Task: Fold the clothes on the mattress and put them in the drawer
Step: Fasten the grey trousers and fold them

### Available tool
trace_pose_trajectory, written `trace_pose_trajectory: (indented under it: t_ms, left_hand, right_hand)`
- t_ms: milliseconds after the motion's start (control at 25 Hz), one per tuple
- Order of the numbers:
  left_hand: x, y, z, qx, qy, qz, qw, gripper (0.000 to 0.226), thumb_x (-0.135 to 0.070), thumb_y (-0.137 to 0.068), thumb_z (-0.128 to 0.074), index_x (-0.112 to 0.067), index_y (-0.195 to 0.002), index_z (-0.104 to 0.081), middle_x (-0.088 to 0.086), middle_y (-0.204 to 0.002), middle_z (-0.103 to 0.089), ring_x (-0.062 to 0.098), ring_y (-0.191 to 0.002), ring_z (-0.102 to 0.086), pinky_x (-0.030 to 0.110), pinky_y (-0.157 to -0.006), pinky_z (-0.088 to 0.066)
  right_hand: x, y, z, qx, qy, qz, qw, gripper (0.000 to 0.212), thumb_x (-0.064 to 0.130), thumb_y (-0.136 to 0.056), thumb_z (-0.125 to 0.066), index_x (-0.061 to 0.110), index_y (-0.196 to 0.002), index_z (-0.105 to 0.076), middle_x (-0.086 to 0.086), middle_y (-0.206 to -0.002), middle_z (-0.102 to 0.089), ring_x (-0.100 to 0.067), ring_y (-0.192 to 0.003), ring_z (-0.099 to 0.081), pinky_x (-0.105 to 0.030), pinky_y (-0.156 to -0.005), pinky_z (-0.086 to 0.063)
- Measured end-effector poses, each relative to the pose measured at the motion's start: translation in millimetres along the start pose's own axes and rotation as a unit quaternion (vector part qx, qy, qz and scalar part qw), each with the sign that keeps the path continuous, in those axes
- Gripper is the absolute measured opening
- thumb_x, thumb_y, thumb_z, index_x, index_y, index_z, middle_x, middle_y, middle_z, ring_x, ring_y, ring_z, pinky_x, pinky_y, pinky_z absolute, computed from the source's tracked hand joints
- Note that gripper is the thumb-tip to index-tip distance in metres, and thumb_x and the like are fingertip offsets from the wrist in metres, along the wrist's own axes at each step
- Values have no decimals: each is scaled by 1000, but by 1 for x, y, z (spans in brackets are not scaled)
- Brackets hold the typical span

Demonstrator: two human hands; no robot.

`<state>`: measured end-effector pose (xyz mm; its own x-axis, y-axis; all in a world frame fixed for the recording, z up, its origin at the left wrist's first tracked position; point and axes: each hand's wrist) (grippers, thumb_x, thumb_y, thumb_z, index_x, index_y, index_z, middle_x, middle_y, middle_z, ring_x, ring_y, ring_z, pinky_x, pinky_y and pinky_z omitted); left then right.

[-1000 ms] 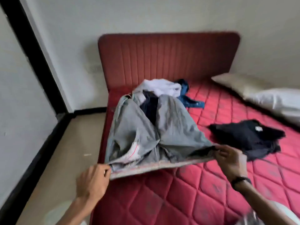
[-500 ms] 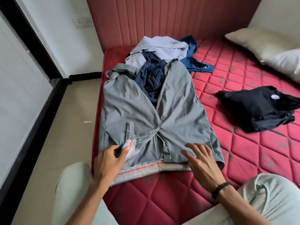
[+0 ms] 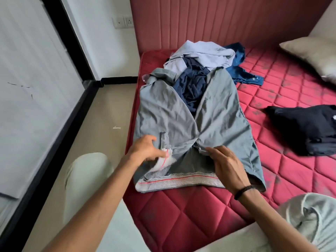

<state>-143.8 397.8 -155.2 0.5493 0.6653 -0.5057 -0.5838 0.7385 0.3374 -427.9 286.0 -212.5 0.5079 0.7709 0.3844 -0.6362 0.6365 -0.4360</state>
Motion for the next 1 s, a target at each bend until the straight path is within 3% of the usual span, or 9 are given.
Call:
trace_pose_trajectory:
  t_ms: [80,120,240,320,400,520,680,800,1000]
  left_hand:
    - [-3,-13,-2,10,17,28,999,45,-61,-78,-79,-18,-77,-66,9,-78,-72,22,-73,-70,29,-64,-54]
    - [3,-22,-13,13,72,44,996,51,-61,-81,-77,-12,-73,-69,11,-78,-74,25,-70,-68,29,-61,-52]
    - [15,-41,-46,2,189,69,980,70,-70,-64,-79,-2,-79,-74,12,-77,-76,26,-65,-67,32,-66,-55]
    - [12,-50,-57,-23,191,37,981,59,-64,-51,-77,-10,-73,-74,7,-72,-72,21,-67,-69,30,-71,-56]
    - [-1,-54,-62,-52,244,-4,968,35,-39,-63,-86,-16,-89,-81,5,-83,-77,14,-79,-74,25,-78,-58]
    - [-17,-34,-65,-31,271,-110,956,30,-10,-84,-82,-17,-113,-77,-13,-91,-73,-2,-88,-70,11,-83,-53]
    - [-9,13,-93,-12,295,-127,947,20,-21,-86,-82,-35,-98,-76,-13,-93,-79,1,-92,-74,16,-79,-56]
    - [3,19,-119,-39,284,-151,946,4,-28,-89,-80,-29,-90,-76,-12,-83,-78,6,-83,-74,24,-74,-56]
    - [0,16,-130,-72,244,-191,948,18,-41,-90,-69,-23,-93,-69,-4,-67,-65,5,-59,-55,34,-62,-52]
  right_hand:
    - [3,-10,-4,5,-17,15,1000,33,1,-96,-62,19,-120,-74,-1,-99,-61,-25,-87,-62,-33,-75,-52]
    - [0,-10,-11,24,-23,28,999,32,5,-96,-60,23,-117,-75,0,-97,-60,-23,-86,-62,-30,-74,-50]
    - [-13,6,-38,121,-48,53,990,33,26,-93,-50,34,-114,-74,10,-101,-62,-20,-87,-61,-37,-76,-55]
    - [-20,15,-43,149,-67,40,986,33,31,-96,-47,34,-117,-73,16,-106,-64,-17,-90,-60,-40,-75,-55]
    - [-20,8,-37,153,-86,30,984,27,29,-99,-50,32,-117,-70,18,-103,-65,-15,-88,-60,-38,-76,-55]
    - [-8,-5,-27,134,-83,44,986,18,23,-100,-53,33,-111,-63,14,-93,-64,-18,-82,-60,-39,-71,-53]
    - [6,-1,-19,136,-58,45,988,22,24,-96,-51,35,-106,-67,16,-98,-62,-17,-88,-56,-38,-74,-46]
    - [5,3,-25,153,-49,19,987,21,24,-95,-51,35,-102,-68,15,-101,-61,-16,-94,-55,-41,-80,-44]
    - [8,6,-38,142,-49,18,989,19,17,-90,-57,33,-97,-66,17,-94,-64,-17,-91,-57,-47,-84,-45]
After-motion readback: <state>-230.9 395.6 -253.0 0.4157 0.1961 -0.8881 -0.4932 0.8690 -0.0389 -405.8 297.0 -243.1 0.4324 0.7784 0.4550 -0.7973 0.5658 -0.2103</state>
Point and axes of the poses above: each hand's wrist, its own y-axis away from the middle knuckle, its own z-axis out of the back of the hand, x = y × z
